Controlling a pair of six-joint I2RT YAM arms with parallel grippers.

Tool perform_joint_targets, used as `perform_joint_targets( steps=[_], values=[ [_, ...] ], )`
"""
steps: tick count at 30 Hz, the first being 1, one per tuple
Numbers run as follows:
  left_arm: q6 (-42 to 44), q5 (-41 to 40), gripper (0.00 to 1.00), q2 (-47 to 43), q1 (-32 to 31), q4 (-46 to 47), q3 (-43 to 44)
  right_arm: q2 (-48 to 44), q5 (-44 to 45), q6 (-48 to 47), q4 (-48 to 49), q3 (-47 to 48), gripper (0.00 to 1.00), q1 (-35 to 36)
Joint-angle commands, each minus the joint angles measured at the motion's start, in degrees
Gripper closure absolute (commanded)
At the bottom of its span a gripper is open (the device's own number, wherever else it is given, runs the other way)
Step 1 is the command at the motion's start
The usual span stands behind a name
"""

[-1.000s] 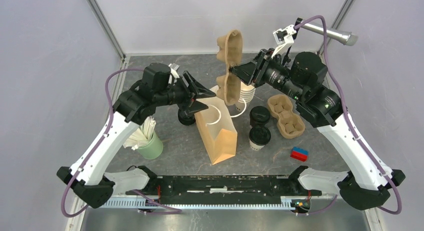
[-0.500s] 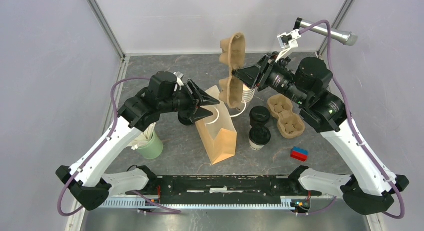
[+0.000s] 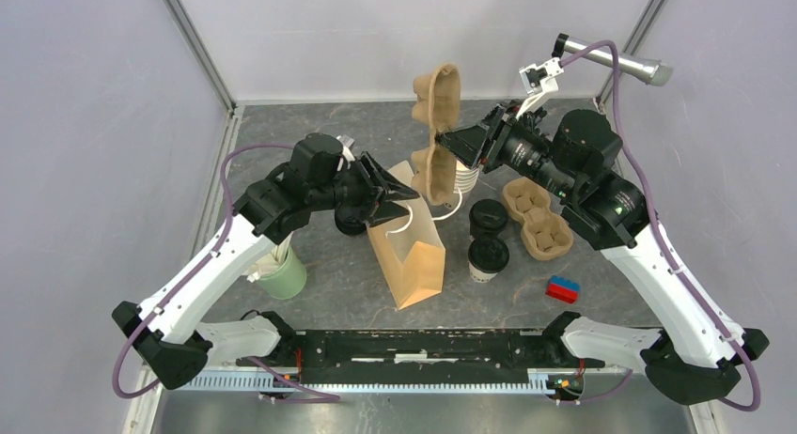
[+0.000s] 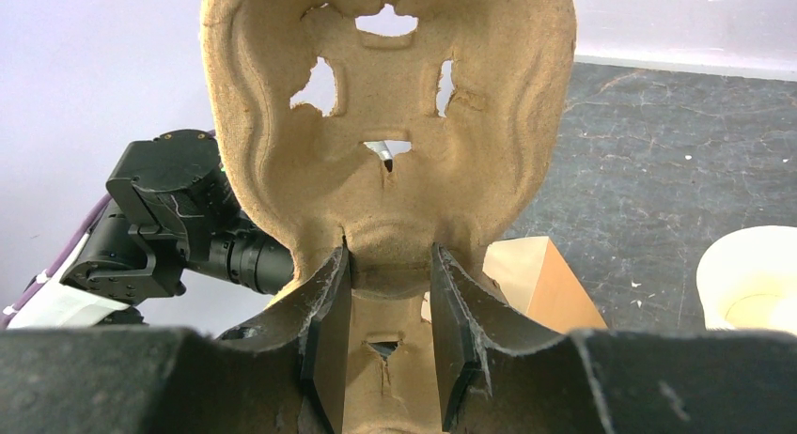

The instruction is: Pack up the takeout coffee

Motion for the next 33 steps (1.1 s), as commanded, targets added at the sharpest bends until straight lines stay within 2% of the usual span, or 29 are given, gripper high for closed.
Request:
perform_joint_targets(
  steps=[1, 5, 9, 15, 23, 29, 33],
  values=[
    [0.2, 1.2, 0.51, 0.4, -0.5, 2.6, 0.0, -0.7, -0.6, 0.3, 2.6, 0.6, 0.63, 0.2],
    [0.6, 0.8, 0.82, -0.2, -0.5, 3.5, 0.4, -0.6, -0.7, 0.9, 2.7, 0.5, 0.63, 0.2],
    [-0.3, 0.7, 0.97, -2.4, -0.5, 5.7, -1.8, -0.3, -2.2, 4.0, 6.0, -0.8, 0.63, 0.3],
    [-2.5, 0.4, 0.97, -7.0, -0.4, 10.0, -7.5, -1.2, -1.3, 10.1, 12.9, -7.0, 0.62, 1.5],
    [-3.3, 0.1, 0.98, -9.6, -0.1, 14.0, -10.1, -2.7, 7.1, 14.3, 16.8, -13.7, 0.62, 5.8],
    [-5.7, 0.9, 0.97, -11.3, 0.6, 16.5, -12.8, -2.2, 13.9, 13.9, 16.6, -16.7, 0.62, 9.0],
    [-6.2, 1.5, 0.98, -12.9, 2.0, 16.1, -13.9, -4.1, 17.0, 16.4, 19.5, -21.9, 0.62, 9.8]
  ],
)
